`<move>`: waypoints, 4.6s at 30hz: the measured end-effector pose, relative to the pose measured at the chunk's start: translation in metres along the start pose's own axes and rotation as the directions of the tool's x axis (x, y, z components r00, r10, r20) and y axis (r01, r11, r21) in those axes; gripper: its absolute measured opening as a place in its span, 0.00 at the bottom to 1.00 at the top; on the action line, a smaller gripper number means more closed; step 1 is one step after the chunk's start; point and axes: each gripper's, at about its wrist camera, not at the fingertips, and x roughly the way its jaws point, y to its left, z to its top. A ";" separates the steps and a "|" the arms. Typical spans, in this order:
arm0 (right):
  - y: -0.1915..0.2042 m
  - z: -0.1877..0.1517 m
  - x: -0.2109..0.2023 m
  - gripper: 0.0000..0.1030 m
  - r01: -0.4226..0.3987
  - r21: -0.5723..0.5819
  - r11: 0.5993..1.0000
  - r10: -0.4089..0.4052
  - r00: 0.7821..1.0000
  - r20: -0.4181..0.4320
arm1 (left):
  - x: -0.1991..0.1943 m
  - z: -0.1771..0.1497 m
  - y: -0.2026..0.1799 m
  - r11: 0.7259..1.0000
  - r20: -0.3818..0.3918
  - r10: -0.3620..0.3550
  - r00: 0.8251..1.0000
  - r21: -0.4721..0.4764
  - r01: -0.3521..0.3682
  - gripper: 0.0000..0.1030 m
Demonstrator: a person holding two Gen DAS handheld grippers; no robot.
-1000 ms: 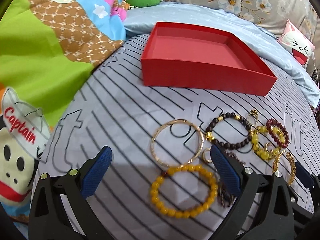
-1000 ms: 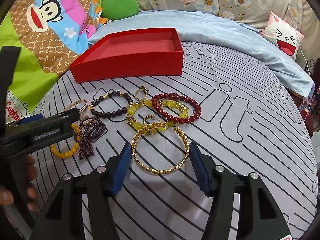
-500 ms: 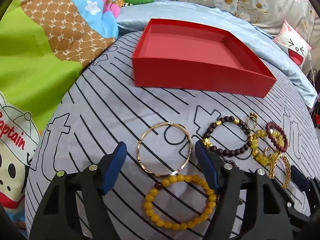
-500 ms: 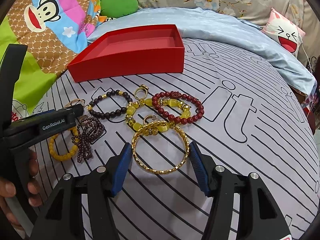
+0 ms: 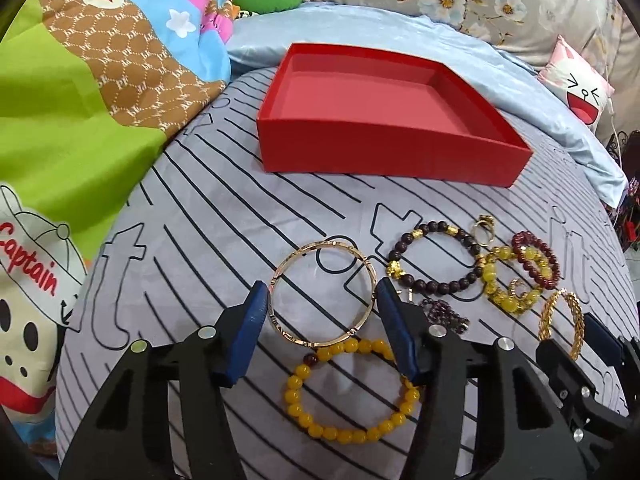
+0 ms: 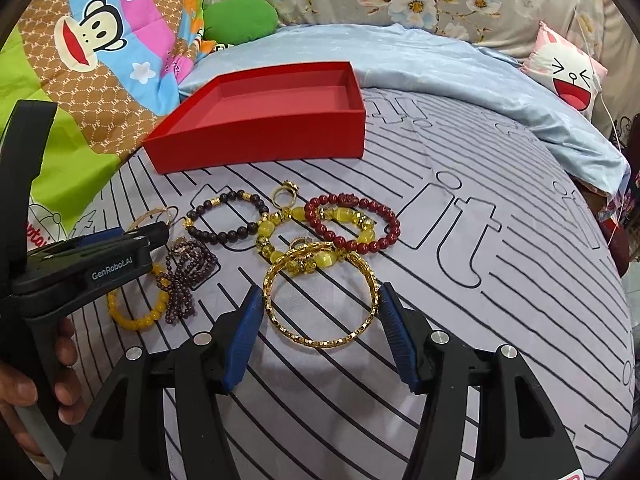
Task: Organize jewelry
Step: 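Carry both gold bangles into the red tray and open both tools, then move both open tools back over the remaining bracelets, then grasp the black bead bracelet with the left tool while the right tool grasps the dark red bead bracelet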
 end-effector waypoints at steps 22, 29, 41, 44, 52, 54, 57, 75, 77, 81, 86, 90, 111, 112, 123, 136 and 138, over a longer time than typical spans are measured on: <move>-0.007 0.226 0.091 0.55 -0.114 -0.070 0.991 0.115 0.993 0.015 | 0.031 0.198 -0.025 0.991 0.113 -0.078 0.991 0.114 0.065 0.52; -0.010 0.263 0.156 0.55 -0.138 -0.050 0.989 0.135 0.988 -0.070 | 0.089 0.234 -0.026 0.992 0.077 -0.020 0.997 0.127 0.010 0.52; -0.007 0.282 0.198 0.56 -0.091 -0.069 0.993 0.084 0.991 -0.104 | 0.134 0.250 -0.024 0.993 0.022 0.002 1.000 0.114 -0.005 0.52; -0.008 0.283 0.201 0.56 -0.085 -0.060 0.995 0.078 0.991 -0.107 | 0.135 0.252 -0.025 0.994 0.027 0.017 1.000 0.110 -0.020 0.55; -0.008 0.282 0.188 0.56 -0.069 -0.072 0.995 0.063 0.995 -0.079 | 0.123 0.249 -0.024 0.995 0.052 0.031 0.998 0.093 -0.035 0.61; -0.008 0.281 0.182 0.56 -0.068 -0.073 0.995 0.063 0.996 -0.070 | 0.117 0.249 -0.024 0.995 0.058 0.031 0.998 0.092 -0.037 0.61; -0.011 0.280 0.169 0.56 -0.079 -0.060 0.995 0.076 0.995 -0.058 | 0.105 0.247 -0.026 0.994 0.074 0.036 0.997 0.097 -0.043 0.61; -0.015 0.241 0.057 0.56 -0.061 -0.065 0.996 0.065 0.997 0.052 | -0.003 0.205 -0.042 0.992 0.163 0.022 0.986 0.117 -0.041 0.61; -0.017 0.231 0.045 0.56 -0.069 -0.062 0.996 0.072 0.996 0.055 | -0.014 0.197 -0.043 0.992 0.168 0.020 0.986 0.122 -0.041 0.61; -0.020 0.208 0.023 0.56 -0.079 -0.061 0.995 0.082 0.995 0.059 | -0.034 0.175 -0.046 0.988 0.173 0.006 0.985 0.149 -0.032 0.61; -0.023 0.175 0.007 0.56 -0.071 -0.060 0.996 0.073 0.996 0.047 | -0.047 0.139 -0.051 0.983 0.165 -0.008 0.986 0.182 -0.023 0.61; -0.026 0.149 0.002 0.56 -0.072 -0.045 0.996 0.074 0.997 0.026 | -0.045 0.115 -0.050 0.986 0.128 -0.031 0.991 0.167 0.009 0.61; -0.069 0.059 0.037 0.55 0.048 0.062 0.997 -0.043 0.996 -0.079 | 0.013 0.034 -0.021 0.997 -0.034 -0.007 0.999 0.071 0.009 0.66; -0.071 0.059 0.039 0.54 0.049 0.064 0.997 -0.044 0.996 -0.082 | 0.016 0.034 -0.021 0.997 -0.037 -0.004 0.999 0.074 0.007 0.66; -0.073 0.057 0.065 0.36 0.049 0.058 0.997 -0.041 0.991 -0.125 | 0.042 0.031 -0.034 0.994 -0.075 0.000 0.997 0.105 0.008 0.64; -0.056 0.052 0.066 0.13 0.021 0.018 1.000 -0.018 0.993 -0.113 | 0.040 0.030 -0.046 0.991 -0.057 -0.031 0.998 0.128 0.038 0.43; -0.053 0.051 0.066 0.08 0.015 0.009 1.000 -0.014 0.993 -0.113 | 0.039 0.029 -0.046 0.991 -0.050 -0.031 0.998 0.127 0.037 0.30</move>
